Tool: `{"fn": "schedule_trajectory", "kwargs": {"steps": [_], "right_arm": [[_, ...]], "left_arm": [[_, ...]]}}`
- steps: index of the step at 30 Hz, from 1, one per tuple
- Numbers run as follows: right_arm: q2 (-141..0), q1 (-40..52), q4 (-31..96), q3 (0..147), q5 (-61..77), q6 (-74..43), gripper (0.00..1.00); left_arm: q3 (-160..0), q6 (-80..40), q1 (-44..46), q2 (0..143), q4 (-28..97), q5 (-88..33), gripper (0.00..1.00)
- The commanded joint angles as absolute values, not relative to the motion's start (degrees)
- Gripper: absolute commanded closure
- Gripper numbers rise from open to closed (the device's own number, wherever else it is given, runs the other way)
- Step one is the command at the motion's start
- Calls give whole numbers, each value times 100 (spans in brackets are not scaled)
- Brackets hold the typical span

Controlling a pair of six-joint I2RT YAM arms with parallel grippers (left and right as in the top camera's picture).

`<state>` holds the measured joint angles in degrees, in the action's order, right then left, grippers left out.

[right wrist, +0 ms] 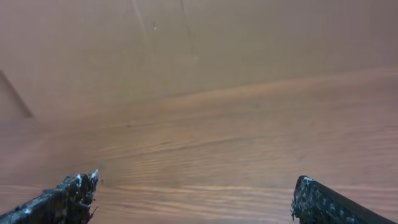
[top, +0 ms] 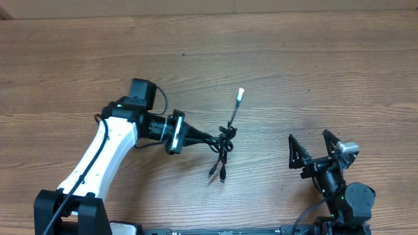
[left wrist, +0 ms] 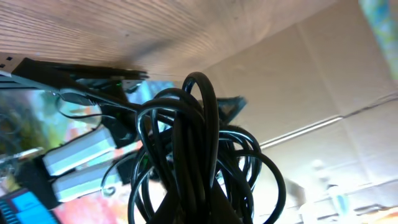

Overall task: Untangle cables
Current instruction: 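Move the right gripper toward the bundle held by the left gripper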

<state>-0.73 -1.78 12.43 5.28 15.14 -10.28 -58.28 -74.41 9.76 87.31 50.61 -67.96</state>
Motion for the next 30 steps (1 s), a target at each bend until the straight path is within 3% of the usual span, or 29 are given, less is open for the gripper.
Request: {"fn": "schedule_trajectory", "kwargs": {"steps": [1,17,25,27,30], "right_arm": [[-187,-196,1837,1540,1706,-1372,0],[-3404,-193,3931,4429,3806,-1210,0],[-4805,-193,2779,4733,6825,-952,0],[-5078,-191,2427,4733,7223,-749,14],[-5378,-115,2298,4733,7301,-416,18]], "left_arm": [[-5986,-7522,755,8753,5054,-7183,96],[-5986,-7544,687,8753,5054,-7185,96],[-5986,-7789,687,8753,5050,-7463,96],[-5986,-7911,687,8753,5050,-7516,96],[-5986,-8058,687,8753,5050,-7653,96]]}}
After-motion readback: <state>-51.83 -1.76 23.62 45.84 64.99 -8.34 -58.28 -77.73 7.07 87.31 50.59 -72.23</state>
